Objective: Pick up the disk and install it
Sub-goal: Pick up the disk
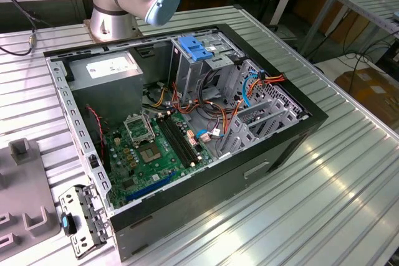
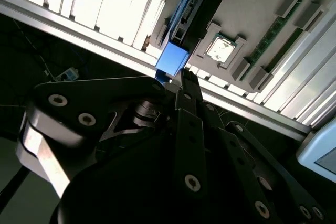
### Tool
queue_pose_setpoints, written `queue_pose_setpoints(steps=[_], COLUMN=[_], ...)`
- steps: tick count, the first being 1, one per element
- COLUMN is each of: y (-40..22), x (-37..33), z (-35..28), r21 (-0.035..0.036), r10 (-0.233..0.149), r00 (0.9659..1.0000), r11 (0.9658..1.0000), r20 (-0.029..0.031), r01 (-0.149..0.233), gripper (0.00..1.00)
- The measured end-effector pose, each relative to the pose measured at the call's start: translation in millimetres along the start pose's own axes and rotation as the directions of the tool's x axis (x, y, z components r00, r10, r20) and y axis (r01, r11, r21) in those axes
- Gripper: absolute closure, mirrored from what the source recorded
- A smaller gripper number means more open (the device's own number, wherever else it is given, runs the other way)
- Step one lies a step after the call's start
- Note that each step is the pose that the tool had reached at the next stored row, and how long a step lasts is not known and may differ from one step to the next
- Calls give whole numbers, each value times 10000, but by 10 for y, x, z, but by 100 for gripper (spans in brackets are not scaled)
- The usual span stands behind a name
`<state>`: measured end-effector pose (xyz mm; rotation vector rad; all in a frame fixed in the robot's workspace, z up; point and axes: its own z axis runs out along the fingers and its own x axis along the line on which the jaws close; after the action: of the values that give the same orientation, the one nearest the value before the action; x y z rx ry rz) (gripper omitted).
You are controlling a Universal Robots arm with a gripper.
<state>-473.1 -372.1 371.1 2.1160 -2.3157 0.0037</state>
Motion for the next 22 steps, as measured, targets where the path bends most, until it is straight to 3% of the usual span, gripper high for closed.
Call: queue_pose_setpoints(steps=[9,11,15,16,18,20,21,22], y=[0,0,0,-1,-6,-17,-18,-19], x=[0,0,-1,-1,-2,-3,-5,-6], z=[26,61,147,168,201,244,262,282], r21=[2,3,6,5,-4,-11,-18,-26], r10=[-22,-24,46,122,270,447,471,480], r00=[10000,10000,10000,9999,9996,9990,9989,9988], r11=[10000,10000,10000,9999,9996,9990,9989,9988], r20=[-10,-11,-11,-10,-12,-12,-12,-13], r01=[22,24,-46,-122,-270,-447,-471,-480], gripper=[89,83,58,58,47,47,40,40])
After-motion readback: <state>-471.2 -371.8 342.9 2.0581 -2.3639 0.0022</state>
